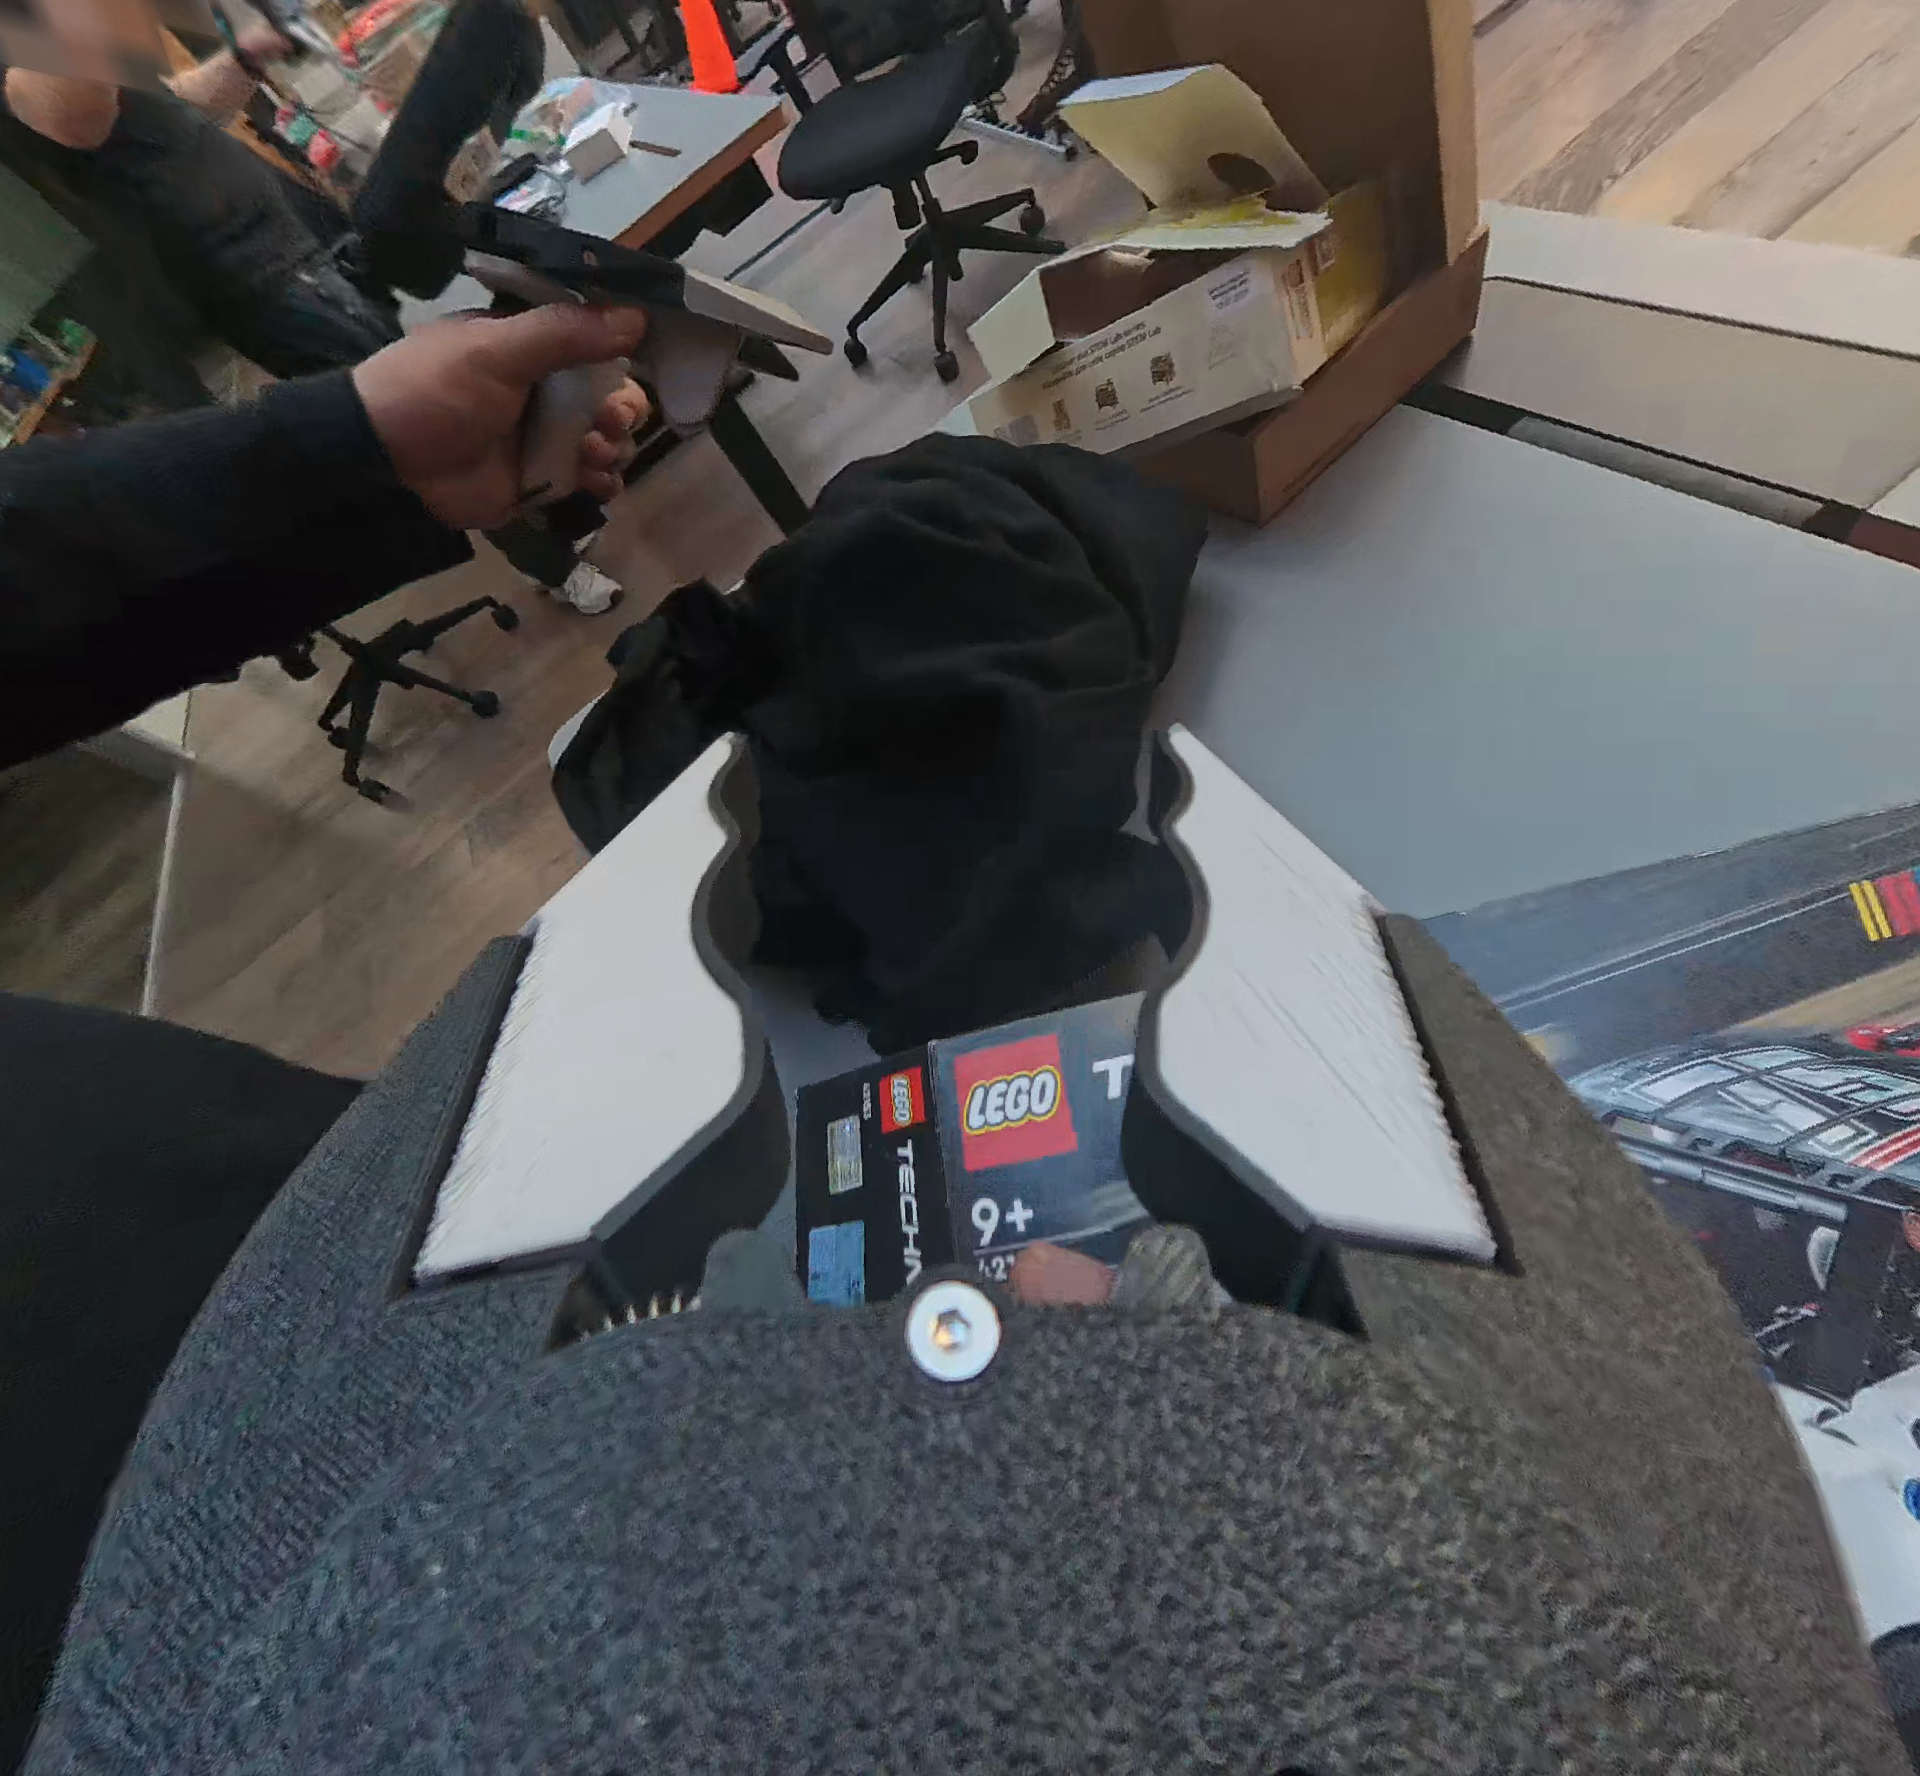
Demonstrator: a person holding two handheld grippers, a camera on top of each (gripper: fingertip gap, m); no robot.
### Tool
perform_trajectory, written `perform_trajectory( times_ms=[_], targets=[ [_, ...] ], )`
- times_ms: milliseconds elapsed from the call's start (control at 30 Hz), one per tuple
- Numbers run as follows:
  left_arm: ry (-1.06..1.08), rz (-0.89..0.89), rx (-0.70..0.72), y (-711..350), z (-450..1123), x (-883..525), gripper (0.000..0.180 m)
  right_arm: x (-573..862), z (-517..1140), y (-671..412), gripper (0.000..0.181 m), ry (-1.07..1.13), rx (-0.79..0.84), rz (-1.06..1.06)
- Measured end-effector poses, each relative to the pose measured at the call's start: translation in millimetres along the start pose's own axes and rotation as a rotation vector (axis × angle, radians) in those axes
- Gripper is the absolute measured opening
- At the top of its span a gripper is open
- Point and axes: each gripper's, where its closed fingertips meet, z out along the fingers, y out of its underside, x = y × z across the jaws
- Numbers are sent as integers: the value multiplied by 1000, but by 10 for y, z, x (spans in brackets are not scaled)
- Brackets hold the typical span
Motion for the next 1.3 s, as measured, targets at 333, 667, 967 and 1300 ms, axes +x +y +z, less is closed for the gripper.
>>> perform_trajectory(
  times_ms=[333,667,967,1300],
  targets=[
    [323,-22,-196,-653,1063,-618,108,649,1804,-580,83,162,-105,312],
    [466,-95,-342,-603,1527,-613,104,1498,3421,-606,89,193,-317,537],
    [501,87,-297,-575,1426,-571,32,1509,3282,-547,53,290,-352,379],
    [653,136,-267,-358,1076,-201,6,1090,2921,-681,0,198,-186,378]
  ],
)
